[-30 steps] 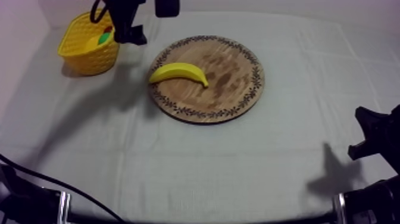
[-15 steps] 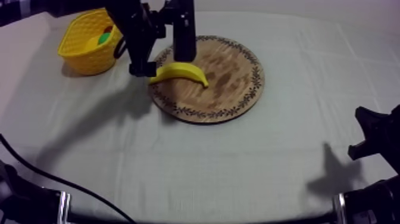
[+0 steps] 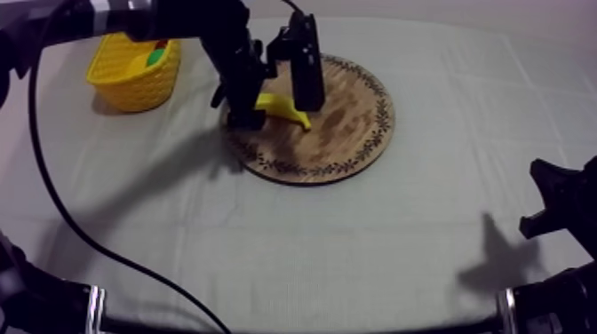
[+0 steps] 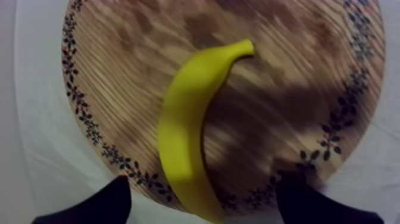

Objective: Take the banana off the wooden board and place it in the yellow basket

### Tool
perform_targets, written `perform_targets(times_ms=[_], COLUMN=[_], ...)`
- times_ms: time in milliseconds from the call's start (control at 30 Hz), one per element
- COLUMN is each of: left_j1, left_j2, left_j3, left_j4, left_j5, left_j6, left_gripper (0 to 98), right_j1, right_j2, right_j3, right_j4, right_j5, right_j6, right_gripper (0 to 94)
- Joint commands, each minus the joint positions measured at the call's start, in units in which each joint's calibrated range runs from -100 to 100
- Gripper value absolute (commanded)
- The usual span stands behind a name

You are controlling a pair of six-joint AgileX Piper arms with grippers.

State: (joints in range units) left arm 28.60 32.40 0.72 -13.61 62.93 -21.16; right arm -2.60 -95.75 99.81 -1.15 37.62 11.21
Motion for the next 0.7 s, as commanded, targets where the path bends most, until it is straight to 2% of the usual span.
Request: perform_targets(times_ms=[0,400,667], left_j1=[-0.14,-0.74,-0.65], left_j2=[1.86,10.41,14.29], left_j3=[-1.38,-8.55,-11.52], left_j4=[-0.48,-3.73,-4.35], left_j5=[-0.74,-4.72,-5.16], left_j6=[0.45,2.13,2.52], left_gripper=[89.8,82.0,79.6], right_j1=[0.00,0.00,0.00], right_j2=[0.00,0.00,0.00], right_j3=[-0.03,-0.03,-0.03], right_j4=[0.00,0.00,0.00], right_j5=[0.04,0.04,0.04], right_j6=[0.00,0.00,0.02], right_gripper=[0.3,0.3,0.3])
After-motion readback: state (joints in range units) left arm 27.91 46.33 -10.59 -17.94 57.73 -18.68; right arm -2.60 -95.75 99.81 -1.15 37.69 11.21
